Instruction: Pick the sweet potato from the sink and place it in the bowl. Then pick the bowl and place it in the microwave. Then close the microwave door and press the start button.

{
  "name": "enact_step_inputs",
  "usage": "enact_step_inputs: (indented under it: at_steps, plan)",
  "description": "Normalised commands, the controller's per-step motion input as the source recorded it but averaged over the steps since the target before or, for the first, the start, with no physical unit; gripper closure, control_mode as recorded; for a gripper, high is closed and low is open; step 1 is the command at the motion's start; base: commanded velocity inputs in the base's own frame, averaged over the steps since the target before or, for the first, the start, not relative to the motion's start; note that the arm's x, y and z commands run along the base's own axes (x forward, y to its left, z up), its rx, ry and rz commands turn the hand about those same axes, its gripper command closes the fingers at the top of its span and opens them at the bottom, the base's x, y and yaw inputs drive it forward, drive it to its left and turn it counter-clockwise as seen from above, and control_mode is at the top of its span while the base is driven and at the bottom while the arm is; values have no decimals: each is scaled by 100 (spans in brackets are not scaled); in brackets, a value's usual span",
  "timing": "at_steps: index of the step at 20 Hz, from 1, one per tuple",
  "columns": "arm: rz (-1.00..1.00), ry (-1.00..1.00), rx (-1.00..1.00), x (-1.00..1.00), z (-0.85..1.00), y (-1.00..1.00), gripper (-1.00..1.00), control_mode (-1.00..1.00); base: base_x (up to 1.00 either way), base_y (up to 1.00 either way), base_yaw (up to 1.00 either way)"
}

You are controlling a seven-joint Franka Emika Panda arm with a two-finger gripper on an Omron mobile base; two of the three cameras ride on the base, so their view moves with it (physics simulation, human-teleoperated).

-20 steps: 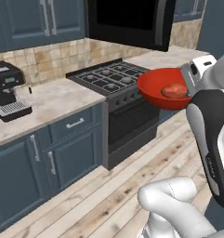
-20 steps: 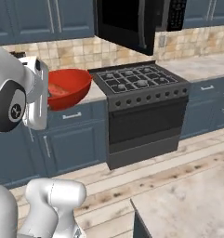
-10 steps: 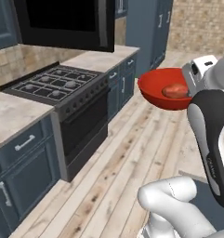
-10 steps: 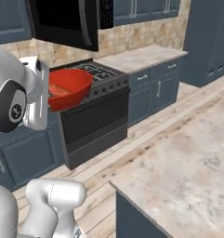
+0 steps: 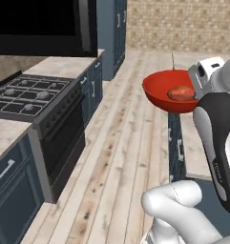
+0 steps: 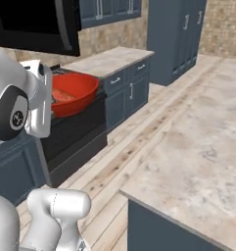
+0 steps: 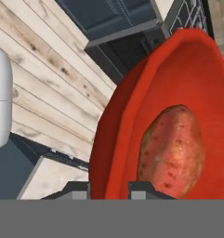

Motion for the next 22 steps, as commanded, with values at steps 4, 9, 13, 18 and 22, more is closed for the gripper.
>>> enact_step_inputs:
  at_steps: [4,9,13,18,22]
  plan:
    - [0,0,0,0,0,0,100,100,1,68,-36]
    - [0,0,0,0,0,0,100,100,6,12,-41]
    - [0,0,0,0,0,0,100,100,11,0,-41]
    - [0,0,0,0,0,0,100,100,27,38,-32]
    - [0,0,0,0,0,0,100,100,34,31,-17]
